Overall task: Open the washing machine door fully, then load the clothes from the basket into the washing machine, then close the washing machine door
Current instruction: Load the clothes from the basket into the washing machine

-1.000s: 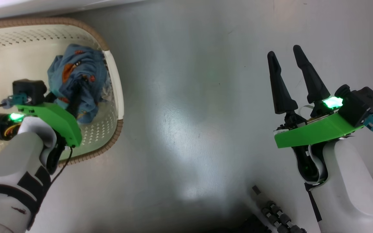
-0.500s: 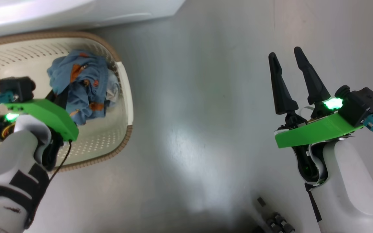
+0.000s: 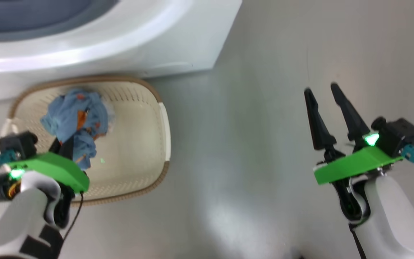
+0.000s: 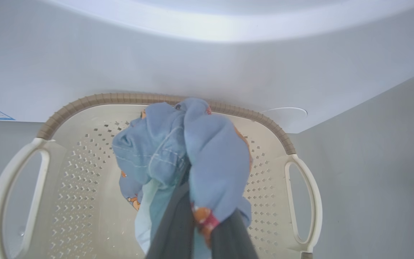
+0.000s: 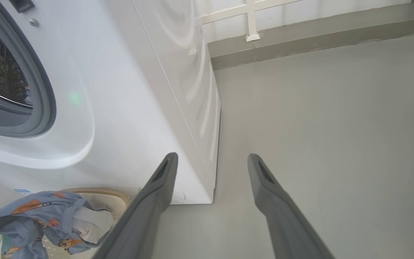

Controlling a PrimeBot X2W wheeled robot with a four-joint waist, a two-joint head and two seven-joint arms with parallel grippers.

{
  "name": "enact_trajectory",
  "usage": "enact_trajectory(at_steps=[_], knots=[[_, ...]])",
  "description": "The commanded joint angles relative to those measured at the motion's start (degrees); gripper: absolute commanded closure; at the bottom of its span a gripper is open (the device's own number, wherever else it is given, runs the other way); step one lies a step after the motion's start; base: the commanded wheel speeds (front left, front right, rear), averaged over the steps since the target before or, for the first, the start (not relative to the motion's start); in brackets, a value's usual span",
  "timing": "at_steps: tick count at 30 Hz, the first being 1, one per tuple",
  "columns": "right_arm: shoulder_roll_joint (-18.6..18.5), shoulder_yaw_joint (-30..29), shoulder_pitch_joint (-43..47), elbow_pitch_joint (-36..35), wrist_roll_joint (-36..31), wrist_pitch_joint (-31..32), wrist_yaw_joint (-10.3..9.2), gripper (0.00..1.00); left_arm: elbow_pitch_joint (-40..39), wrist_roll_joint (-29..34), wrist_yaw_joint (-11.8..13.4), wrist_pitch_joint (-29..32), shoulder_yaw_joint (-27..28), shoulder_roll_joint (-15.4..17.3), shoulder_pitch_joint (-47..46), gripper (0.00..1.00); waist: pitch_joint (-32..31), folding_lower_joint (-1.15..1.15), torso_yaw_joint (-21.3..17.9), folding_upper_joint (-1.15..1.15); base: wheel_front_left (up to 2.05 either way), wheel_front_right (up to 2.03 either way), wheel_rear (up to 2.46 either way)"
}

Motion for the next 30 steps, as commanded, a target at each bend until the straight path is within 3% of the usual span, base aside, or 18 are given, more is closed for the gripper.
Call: enact_trajectory(at_steps=[1, 17, 30], knots=[[-0.44, 0.99, 2.64, -0.69, 1.00, -0.28, 0.09, 0.00, -1.77, 1.67, -0.09, -0.36, 3.23, 1.65, 2.44, 1.00, -6.94, 0.00, 2.95, 0.00, 0.00, 0.00, 0.00], [-4.33, 0.44, 12.73, 2.08, 3.39, -0.28, 0.09, 0.00, -19.50, 15.57, -0.09, -0.37, 19.96, -2.68, 22.22, 1.00, -24.06, 0.00, 6.19, 0.00, 0.00, 0.00, 0.00], [-6.15, -2.14, 19.54, 1.48, 4.32, -0.28, 0.09, 0.00, -33.72, 21.71, -0.09, -0.37, 27.45, -5.83, 35.62, 1.00, -30.39, 0.00, 7.74, 0.00, 0.00, 0.00, 0.00]])
